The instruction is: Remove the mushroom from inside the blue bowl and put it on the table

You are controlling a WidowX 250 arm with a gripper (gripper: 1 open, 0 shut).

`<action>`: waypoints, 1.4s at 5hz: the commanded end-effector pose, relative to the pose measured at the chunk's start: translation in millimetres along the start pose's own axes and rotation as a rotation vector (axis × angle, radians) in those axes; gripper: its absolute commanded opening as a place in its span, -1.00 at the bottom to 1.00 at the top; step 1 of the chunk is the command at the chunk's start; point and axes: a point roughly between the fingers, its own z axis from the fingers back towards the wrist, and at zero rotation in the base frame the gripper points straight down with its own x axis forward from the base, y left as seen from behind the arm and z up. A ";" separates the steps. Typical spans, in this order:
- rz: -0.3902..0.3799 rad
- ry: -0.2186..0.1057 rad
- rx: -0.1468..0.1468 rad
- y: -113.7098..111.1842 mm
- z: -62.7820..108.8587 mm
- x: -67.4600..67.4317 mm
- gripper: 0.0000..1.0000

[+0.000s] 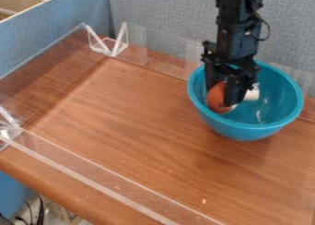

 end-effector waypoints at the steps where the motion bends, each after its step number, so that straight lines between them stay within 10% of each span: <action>1: -0.012 -0.099 0.039 2.2 39.7 2.1 -1.00; 7: -0.050 -0.159 0.047 10.3 72.2 -18.2 -1.00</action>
